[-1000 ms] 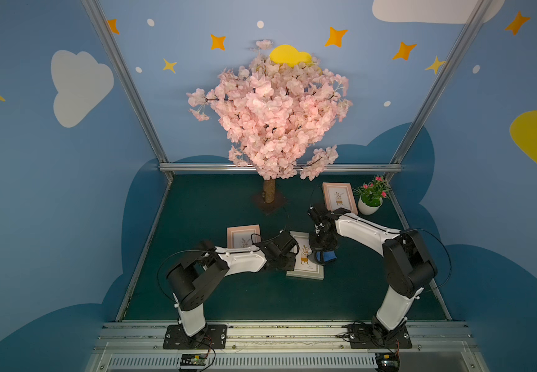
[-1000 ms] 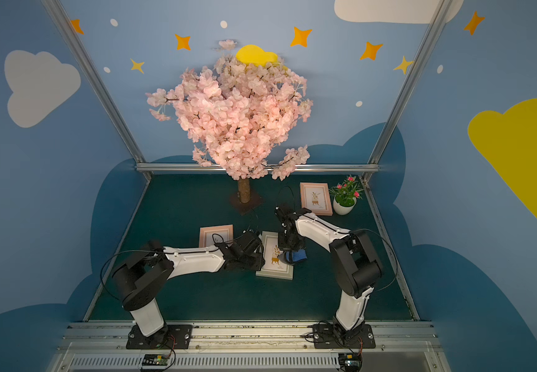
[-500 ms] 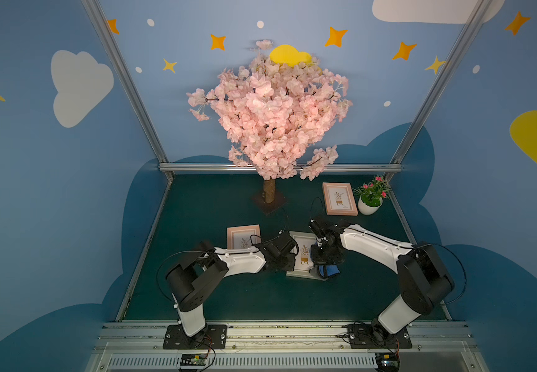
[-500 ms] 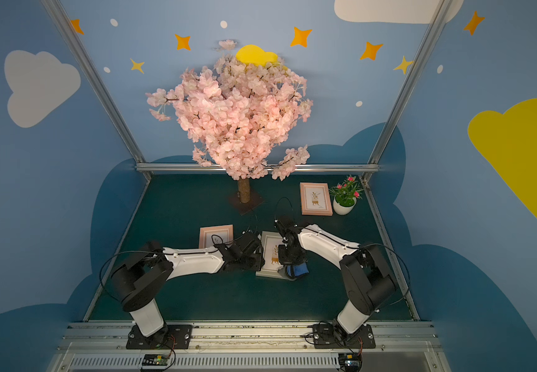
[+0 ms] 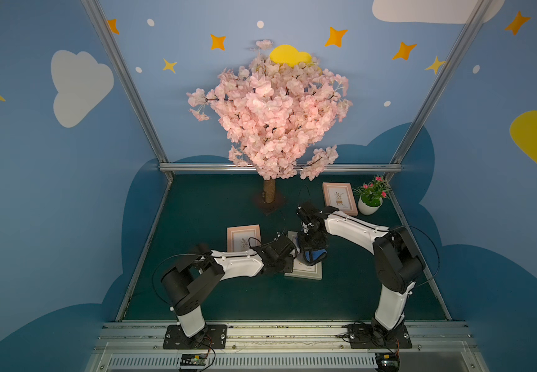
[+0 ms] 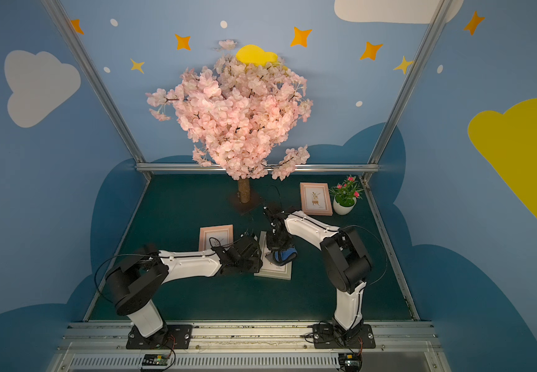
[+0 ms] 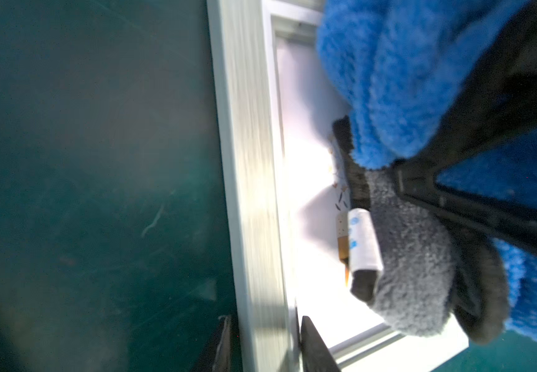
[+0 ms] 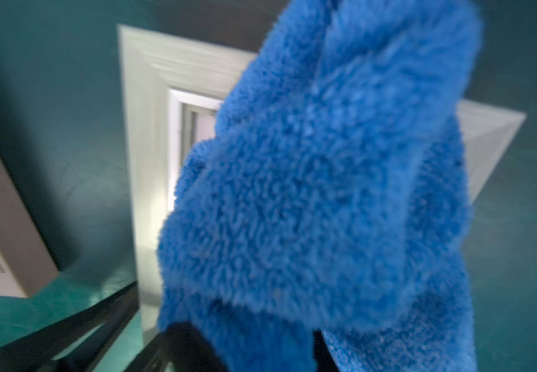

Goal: Wipe the picture frame with a cloth
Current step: Wipe the dirt from the picture frame.

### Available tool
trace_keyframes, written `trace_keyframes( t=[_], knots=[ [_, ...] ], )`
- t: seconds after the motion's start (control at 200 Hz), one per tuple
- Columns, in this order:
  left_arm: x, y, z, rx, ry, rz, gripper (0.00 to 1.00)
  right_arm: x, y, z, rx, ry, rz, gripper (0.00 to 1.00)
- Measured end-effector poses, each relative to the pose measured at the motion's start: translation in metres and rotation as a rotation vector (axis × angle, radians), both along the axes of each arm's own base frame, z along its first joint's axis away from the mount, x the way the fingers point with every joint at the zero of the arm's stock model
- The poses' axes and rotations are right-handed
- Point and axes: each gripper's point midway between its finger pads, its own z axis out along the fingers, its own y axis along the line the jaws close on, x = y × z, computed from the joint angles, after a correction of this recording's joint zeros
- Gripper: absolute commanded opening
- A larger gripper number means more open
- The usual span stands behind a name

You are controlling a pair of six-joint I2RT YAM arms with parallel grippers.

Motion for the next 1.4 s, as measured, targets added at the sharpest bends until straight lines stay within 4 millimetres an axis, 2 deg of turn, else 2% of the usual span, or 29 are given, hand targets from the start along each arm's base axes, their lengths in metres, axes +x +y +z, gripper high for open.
trace_keyframes(
  t=[0.11, 0.19, 0.35, 0.47, 0.536, 0.656, 0.866, 0.966, 1.136, 1.196, 1.301, 1.401],
  knots=[
    [0.0, 0.0, 0.0, -0.004, -0.002, 0.007, 0.37, 0.002, -0.018, -0.002, -0.017, 0.007, -0.031, 0.0],
    [0.0, -0.001, 0.0, -0.006, -0.002, 0.01, 0.37, 0.004, -0.02, 0.0, -0.013, 0.002, -0.039, 0.0],
    [-0.001, -0.001, 0.0, -0.007, -0.002, 0.018, 0.37, -0.004, 0.004, -0.002, 0.023, 0.019, 0.001, 0.0],
    [-0.001, -0.001, 0.0, -0.01, 0.0, 0.028, 0.37, 0.0, 0.03, -0.005, 0.07, 0.026, 0.028, 0.0],
    [-0.001, -0.001, 0.0, -0.011, 0.0, 0.031, 0.37, 0.001, 0.036, -0.005, 0.08, 0.023, 0.035, 0.0],
    [-0.001, -0.001, 0.0, -0.014, -0.001, 0.034, 0.37, 0.006, 0.029, -0.006, 0.068, 0.019, 0.018, 0.0],
    [-0.001, -0.001, 0.0, -0.019, 0.001, 0.041, 0.37, 0.021, -0.005, -0.008, 0.03, 0.008, -0.062, 0.0],
    [-0.001, -0.001, 0.0, -0.02, 0.003, 0.043, 0.37, 0.021, 0.0, -0.005, 0.026, -0.001, -0.049, 0.0],
    [-0.001, -0.001, 0.0, -0.022, 0.004, 0.047, 0.37, 0.025, 0.037, -0.001, 0.063, -0.018, 0.013, 0.0],
    [-0.001, -0.001, 0.0, -0.024, 0.002, 0.049, 0.37, 0.024, 0.043, -0.001, 0.07, -0.018, 0.025, 0.0],
    [-0.001, 0.0, 0.0, -0.03, -0.001, 0.051, 0.37, 0.027, 0.038, -0.003, 0.062, -0.017, 0.014, 0.0],
    [-0.001, 0.0, 0.0, -0.034, -0.003, 0.053, 0.37, 0.03, 0.019, -0.008, 0.04, -0.01, -0.024, 0.0]
  ],
)
